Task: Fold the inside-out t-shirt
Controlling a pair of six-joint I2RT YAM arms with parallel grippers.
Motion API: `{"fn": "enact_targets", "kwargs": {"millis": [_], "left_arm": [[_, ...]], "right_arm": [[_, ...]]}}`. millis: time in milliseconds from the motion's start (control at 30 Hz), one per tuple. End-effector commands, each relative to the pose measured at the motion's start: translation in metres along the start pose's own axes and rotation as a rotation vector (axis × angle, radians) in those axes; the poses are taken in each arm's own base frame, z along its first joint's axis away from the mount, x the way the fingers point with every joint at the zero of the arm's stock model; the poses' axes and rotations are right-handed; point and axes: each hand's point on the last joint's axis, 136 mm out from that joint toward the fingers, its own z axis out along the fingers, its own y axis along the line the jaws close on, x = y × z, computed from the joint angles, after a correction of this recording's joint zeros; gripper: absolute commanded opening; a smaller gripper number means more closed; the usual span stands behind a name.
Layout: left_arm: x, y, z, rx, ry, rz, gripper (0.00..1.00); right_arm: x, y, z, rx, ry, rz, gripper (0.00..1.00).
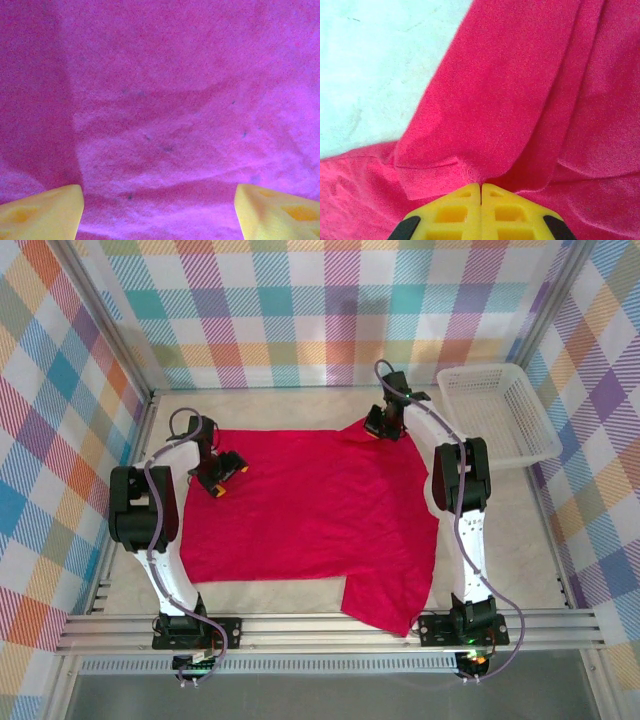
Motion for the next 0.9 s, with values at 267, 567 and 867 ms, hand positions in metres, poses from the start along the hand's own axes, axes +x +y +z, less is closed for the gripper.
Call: {"fn": "enact_targets", "kwargs": {"millis": [267,567,867], "left_arm": [[0.006,0.006,-0.017,-0.007,-0.008,0.012,0.78],[-0.001,-0.010,-0.043,0.027,-0.054,0.038,0.79],[-0.005,-0.027,-0.048,0.056,-0.069,0.041,0.79]], "right_arm": [[-0.075,0.074,-0.020,-0.221,-0.225,-0.105,0.00],[-0.079,0.084,-0.005,-0.249,-0.148,-0.093,0.60],[-0.047,0.041,-0.047,-0.103,-0.193,-0.132,0.59]]}}
